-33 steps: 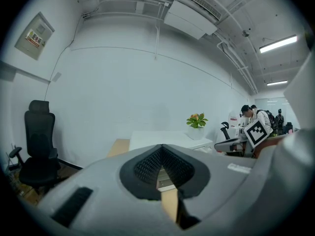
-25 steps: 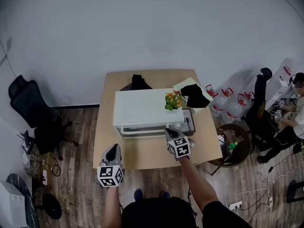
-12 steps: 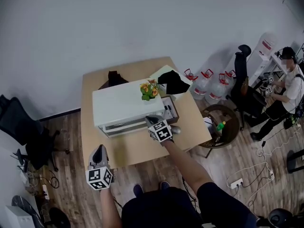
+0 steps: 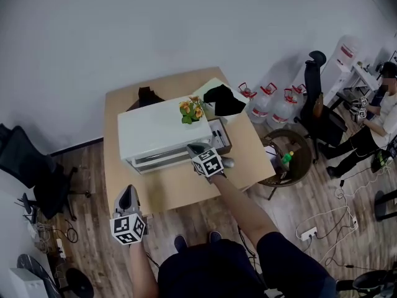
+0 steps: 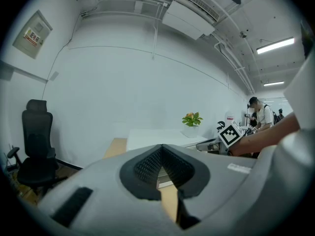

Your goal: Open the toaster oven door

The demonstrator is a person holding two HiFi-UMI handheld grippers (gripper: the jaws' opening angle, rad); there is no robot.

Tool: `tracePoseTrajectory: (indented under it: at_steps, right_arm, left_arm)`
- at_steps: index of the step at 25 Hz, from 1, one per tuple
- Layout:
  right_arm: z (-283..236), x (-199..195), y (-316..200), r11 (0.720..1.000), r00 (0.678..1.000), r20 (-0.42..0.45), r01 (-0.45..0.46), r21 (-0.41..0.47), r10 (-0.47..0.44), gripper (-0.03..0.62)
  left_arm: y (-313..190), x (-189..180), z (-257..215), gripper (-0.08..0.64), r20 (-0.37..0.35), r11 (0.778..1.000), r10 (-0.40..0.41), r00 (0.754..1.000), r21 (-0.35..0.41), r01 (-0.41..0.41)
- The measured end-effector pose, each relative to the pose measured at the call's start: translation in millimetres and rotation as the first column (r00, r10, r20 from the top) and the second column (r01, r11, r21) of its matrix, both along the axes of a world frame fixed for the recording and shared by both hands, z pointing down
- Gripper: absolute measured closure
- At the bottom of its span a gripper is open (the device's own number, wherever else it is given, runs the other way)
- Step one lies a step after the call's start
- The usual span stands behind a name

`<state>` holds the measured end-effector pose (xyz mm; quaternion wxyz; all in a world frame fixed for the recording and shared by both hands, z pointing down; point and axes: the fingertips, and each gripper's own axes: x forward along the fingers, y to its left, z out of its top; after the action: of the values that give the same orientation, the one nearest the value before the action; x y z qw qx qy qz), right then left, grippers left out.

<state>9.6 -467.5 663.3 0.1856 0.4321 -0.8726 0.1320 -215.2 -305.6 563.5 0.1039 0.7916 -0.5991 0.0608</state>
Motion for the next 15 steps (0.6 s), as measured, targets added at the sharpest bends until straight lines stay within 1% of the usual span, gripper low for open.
tracePoseTrajectory:
  at_steps: [3,7,10,15]
  right_arm:
    - [0.1,0.7,0.9,1.0,1.0,0.006,-0.016,0.013,0.016,0.581]
    - [-0.8,1.2,3.9,0.999,1.0,-0.009,-0.021,0.029,0.022,0.581]
    - [-0.3,1.9,6.8,0.999,1.0,-0.006,-0.02,0.029,0.02,0.581]
    - [0.7,3.3,8.6,0.999,1.0,0.004,-0.021,0.028,0.021,0.581]
  left_arm:
    - [2.4,0.8,-0.4,0.561,0.005,1.0,0.006,1.0,-0.003,-0.006]
    - [6.8,-2.3,-4.0,0.561,0.003,1.0,-0.002,1.0,0.001,0.002]
    - [8.5,-6.4,-5.5,0.561,-0.001,1.0,-0.013,1.0,0.007,0.013]
    - [9.7,-9.2,-0.1,0.561,-0.007,1.0,-0.021,1.0,-0.004,0.021]
